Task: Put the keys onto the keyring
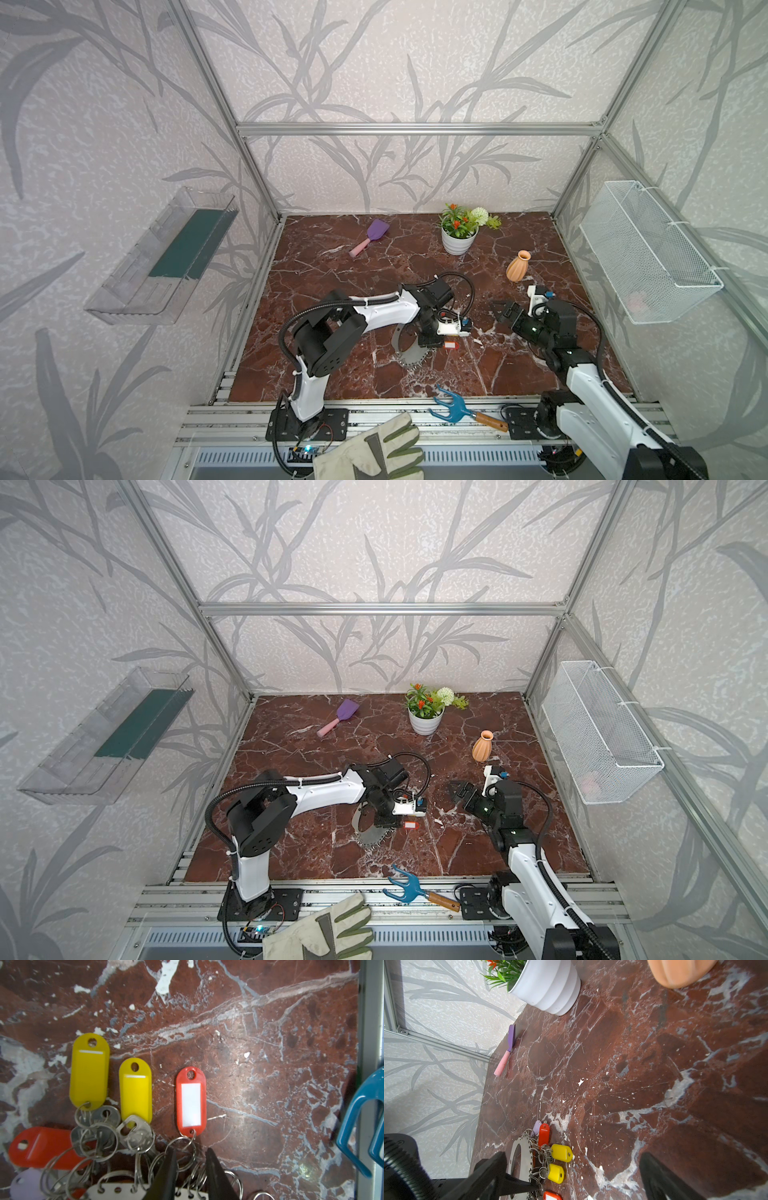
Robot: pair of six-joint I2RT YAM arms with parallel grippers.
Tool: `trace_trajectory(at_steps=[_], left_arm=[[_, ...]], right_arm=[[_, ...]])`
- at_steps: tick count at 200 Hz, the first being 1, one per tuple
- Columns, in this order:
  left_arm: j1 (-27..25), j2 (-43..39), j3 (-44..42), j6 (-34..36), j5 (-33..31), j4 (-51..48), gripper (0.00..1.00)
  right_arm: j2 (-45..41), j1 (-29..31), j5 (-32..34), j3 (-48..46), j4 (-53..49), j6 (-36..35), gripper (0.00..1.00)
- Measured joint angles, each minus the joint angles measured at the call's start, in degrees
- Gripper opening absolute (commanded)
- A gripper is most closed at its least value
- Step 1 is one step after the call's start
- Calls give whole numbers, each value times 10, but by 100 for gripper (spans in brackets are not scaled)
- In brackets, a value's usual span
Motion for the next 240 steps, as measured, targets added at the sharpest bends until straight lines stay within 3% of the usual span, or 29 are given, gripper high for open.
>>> trace_trajectory(at_steps=[10, 43, 76, 112, 122, 136, 147, 174, 209, 226, 240], left_arm=[[0, 0, 0, -1, 0, 0, 15], [0, -6, -2, -13, 10, 4, 17], [11, -49, -32, -37, 32, 32, 3], [29, -81, -47, -68, 45, 77, 5], [41, -98, -70, -89, 52, 106, 11], [64, -136, -120, -121, 60, 155, 27], [84, -174, -163, -161, 64, 191, 39], [122, -284, -231, -232, 64, 252, 55], [134, -466, -299, -306, 36, 292, 67], [138, -544, -324, -332, 13, 295, 68], [142, -585, -329, -345, -1, 291, 68]], right_arm=[[0, 0, 0, 0, 1, 0, 99], [0, 0, 0, -1, 2, 0, 99], [0, 0, 0, -1, 2, 0, 99], [2, 0, -7, -3, 8, -2, 100], [6, 3, -14, -3, 14, -8, 100], [22, 29, -11, 2, 12, -30, 99], [45, 73, -2, 18, -4, -54, 98], [131, 209, 32, 104, -60, -121, 84], [235, 323, 74, 193, -125, -195, 68], [288, 359, 92, 236, -163, -223, 55], [320, 372, 99, 257, -184, -239, 52]])
